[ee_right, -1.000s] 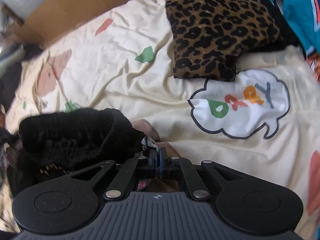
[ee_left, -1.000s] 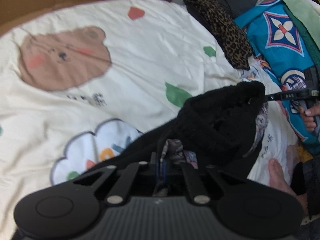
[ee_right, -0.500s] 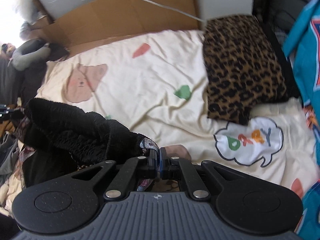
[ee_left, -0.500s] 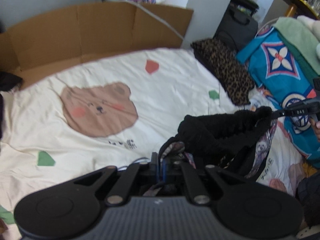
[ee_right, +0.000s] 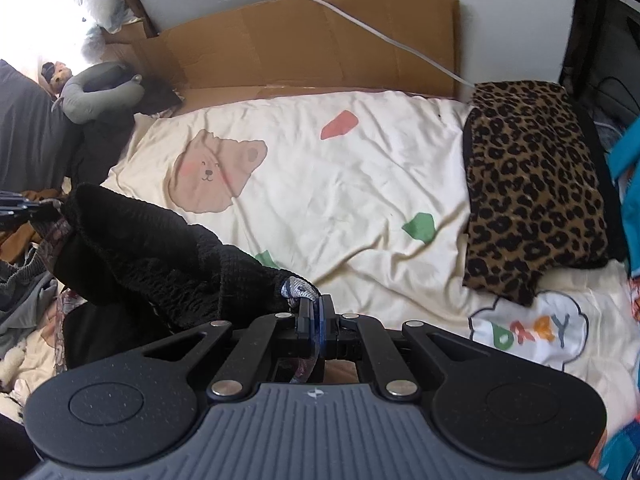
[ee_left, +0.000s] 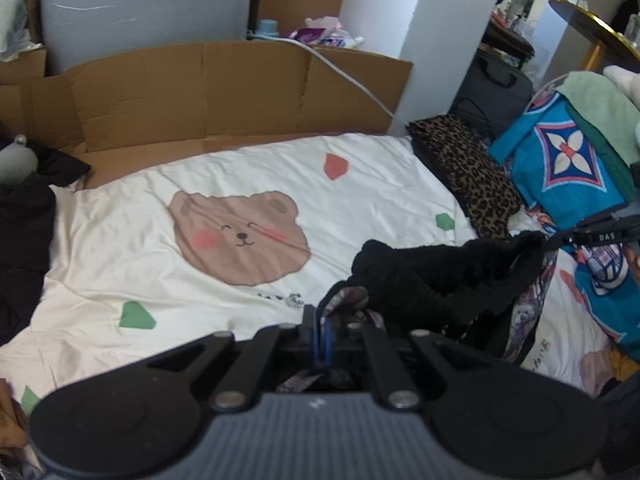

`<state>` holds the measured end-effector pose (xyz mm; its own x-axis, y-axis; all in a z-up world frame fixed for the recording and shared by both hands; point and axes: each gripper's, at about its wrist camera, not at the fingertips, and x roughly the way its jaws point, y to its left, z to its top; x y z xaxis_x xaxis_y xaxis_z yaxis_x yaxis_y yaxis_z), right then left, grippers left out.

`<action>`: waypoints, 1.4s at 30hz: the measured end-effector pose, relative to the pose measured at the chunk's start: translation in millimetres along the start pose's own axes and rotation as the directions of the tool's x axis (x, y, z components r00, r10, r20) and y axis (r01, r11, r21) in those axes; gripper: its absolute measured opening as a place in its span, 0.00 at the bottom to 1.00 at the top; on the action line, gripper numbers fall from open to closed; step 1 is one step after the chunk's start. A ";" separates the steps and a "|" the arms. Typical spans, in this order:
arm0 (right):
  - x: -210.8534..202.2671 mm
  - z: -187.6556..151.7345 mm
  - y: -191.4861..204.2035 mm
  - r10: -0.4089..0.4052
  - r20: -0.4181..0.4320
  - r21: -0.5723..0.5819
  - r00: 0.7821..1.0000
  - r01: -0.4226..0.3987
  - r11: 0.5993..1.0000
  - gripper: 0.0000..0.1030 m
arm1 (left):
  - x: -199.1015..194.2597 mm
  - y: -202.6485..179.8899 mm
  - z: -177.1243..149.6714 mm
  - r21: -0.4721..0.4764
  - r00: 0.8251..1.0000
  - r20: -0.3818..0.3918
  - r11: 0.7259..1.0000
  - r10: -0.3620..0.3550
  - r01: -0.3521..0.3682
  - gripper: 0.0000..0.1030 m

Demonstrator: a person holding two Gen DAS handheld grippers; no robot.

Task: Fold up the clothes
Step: 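Carry the black shorts by the waistband across the sheet with both grippers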

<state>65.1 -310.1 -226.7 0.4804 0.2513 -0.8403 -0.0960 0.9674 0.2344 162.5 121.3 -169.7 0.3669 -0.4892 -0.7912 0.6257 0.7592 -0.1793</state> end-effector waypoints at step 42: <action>237.4 61.2 -8.3 0.168 -0.095 0.008 0.981 -0.168 0.986 0.01 | 164.9 169.5 -18.3 -0.096 0.992 -0.076 0.989 0.103 -0.111 0.04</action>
<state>233.3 -260.4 -398.2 0.3721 0.4120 -0.8317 -0.1687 0.9112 0.3759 316.5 177.1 -341.3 0.3765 -0.3742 -0.8475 0.5125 0.8462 -0.1459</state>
